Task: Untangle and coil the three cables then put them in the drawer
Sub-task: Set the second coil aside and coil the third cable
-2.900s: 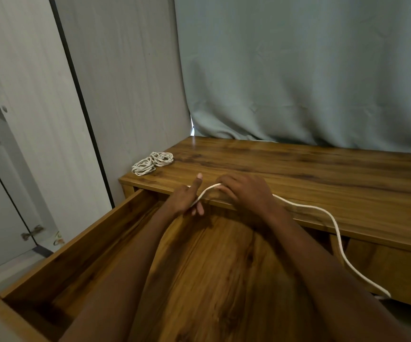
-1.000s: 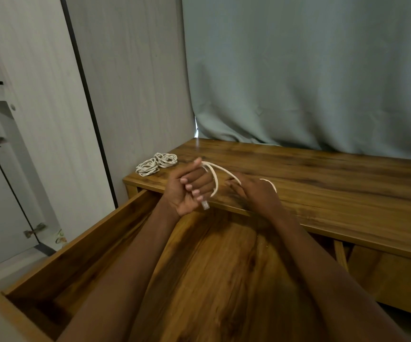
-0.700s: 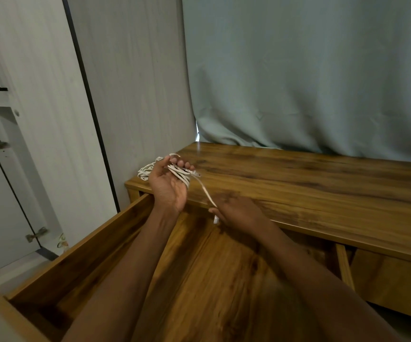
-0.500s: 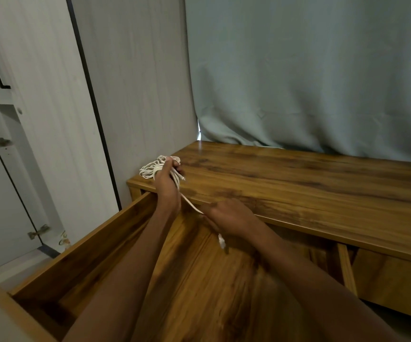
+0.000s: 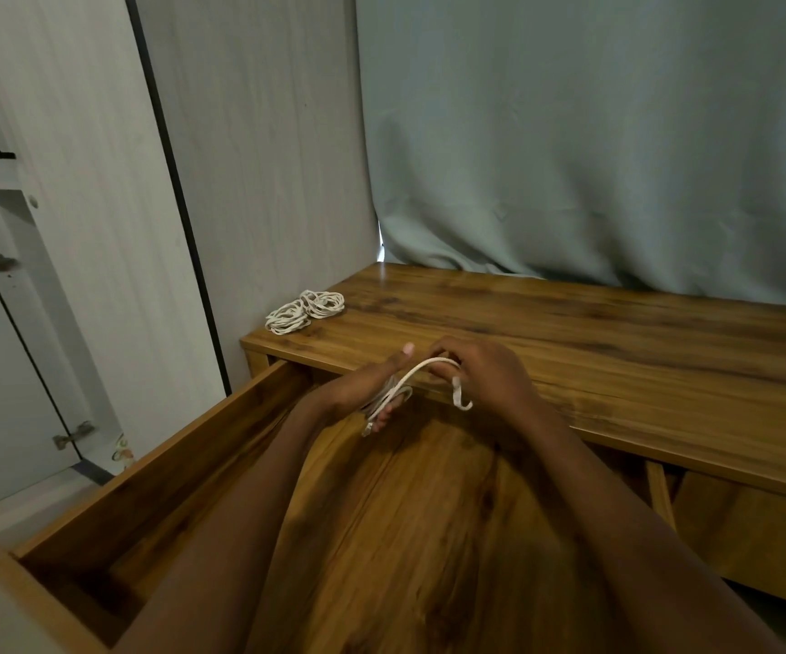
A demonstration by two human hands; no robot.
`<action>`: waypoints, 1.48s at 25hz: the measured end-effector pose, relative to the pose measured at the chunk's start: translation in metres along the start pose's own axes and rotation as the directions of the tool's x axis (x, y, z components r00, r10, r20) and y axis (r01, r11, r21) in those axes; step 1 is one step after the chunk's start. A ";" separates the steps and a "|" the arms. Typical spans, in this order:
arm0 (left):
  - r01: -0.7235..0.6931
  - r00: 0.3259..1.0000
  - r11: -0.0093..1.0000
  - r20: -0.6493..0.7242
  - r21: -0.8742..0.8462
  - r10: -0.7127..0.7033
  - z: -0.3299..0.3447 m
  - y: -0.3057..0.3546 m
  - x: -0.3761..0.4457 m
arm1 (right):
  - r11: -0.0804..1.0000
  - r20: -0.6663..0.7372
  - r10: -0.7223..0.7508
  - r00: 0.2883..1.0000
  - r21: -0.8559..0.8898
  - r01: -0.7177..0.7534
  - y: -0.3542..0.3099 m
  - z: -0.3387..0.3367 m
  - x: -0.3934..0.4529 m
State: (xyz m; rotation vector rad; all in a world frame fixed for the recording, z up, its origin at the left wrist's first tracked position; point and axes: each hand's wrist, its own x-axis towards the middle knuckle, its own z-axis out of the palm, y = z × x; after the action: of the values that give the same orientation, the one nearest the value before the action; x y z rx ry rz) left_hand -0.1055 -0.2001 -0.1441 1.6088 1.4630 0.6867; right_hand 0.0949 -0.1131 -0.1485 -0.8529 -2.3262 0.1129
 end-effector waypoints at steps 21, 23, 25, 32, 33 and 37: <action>-0.150 0.670 0.354 -0.168 0.923 0.723 0.034 -0.011 0.023 | 0.719 -0.064 0.304 0.951 0.670 -0.185 -0.015 -0.006 0.001; -0.155 0.668 0.313 -0.134 0.937 0.732 0.035 -0.014 0.026 | 0.695 0.029 0.242 0.970 0.692 -0.194 -0.021 -0.007 0.002; -0.155 0.665 0.307 -0.131 0.939 0.735 0.034 -0.019 0.029 | 0.679 0.126 0.170 0.977 0.704 -0.209 -0.023 -0.008 0.001; -0.138 0.685 0.335 -0.154 0.932 0.712 0.035 -0.020 0.032 | 0.743 0.247 0.047 0.968 0.639 -0.200 -0.016 -0.009 -0.002; -0.136 0.678 0.320 -0.148 0.937 0.720 0.037 -0.020 0.032 | 0.768 0.232 0.083 0.969 0.605 -0.211 -0.016 -0.008 -0.001; -0.176 0.619 0.238 -0.081 0.955 0.781 0.040 -0.014 0.029 | 0.848 0.149 0.189 0.971 0.474 -0.238 -0.020 -0.006 0.000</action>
State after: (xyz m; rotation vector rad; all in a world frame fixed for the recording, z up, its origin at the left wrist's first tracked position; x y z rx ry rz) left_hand -0.0739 -0.1804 -0.1800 3.1093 1.8720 0.8430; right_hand 0.0875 -0.1299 -0.1378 -0.8487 -2.1285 0.8222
